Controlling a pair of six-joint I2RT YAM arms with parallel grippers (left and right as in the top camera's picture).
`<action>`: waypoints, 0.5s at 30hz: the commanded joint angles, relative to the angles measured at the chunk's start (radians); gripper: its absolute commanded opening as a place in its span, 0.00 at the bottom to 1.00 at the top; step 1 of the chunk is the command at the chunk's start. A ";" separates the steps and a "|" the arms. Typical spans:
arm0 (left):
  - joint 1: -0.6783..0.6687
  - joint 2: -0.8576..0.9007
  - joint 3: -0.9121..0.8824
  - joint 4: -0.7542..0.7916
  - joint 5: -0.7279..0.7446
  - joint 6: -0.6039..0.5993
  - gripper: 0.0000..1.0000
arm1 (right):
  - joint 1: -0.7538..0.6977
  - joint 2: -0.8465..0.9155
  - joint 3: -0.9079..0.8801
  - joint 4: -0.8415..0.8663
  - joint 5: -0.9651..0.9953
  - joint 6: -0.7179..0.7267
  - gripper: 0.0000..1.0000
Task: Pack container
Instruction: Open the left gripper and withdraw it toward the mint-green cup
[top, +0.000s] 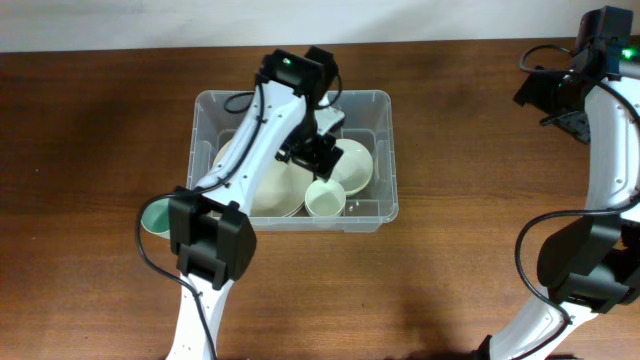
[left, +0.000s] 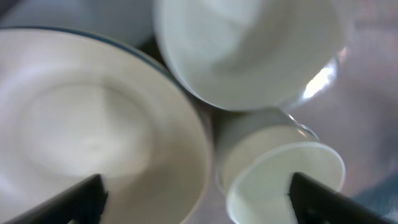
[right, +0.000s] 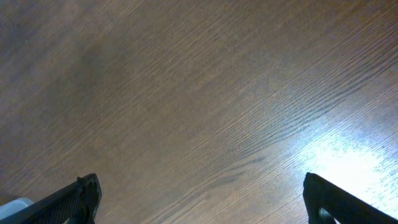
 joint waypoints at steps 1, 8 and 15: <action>0.068 -0.016 0.089 0.017 -0.031 -0.096 1.00 | -0.001 0.000 -0.003 0.003 0.002 0.001 0.99; 0.255 -0.031 0.290 -0.006 -0.031 -0.204 1.00 | -0.001 0.000 -0.003 0.003 0.002 0.001 0.99; 0.481 -0.080 0.344 -0.073 -0.028 -0.258 1.00 | -0.001 0.000 -0.003 0.003 0.002 0.001 0.99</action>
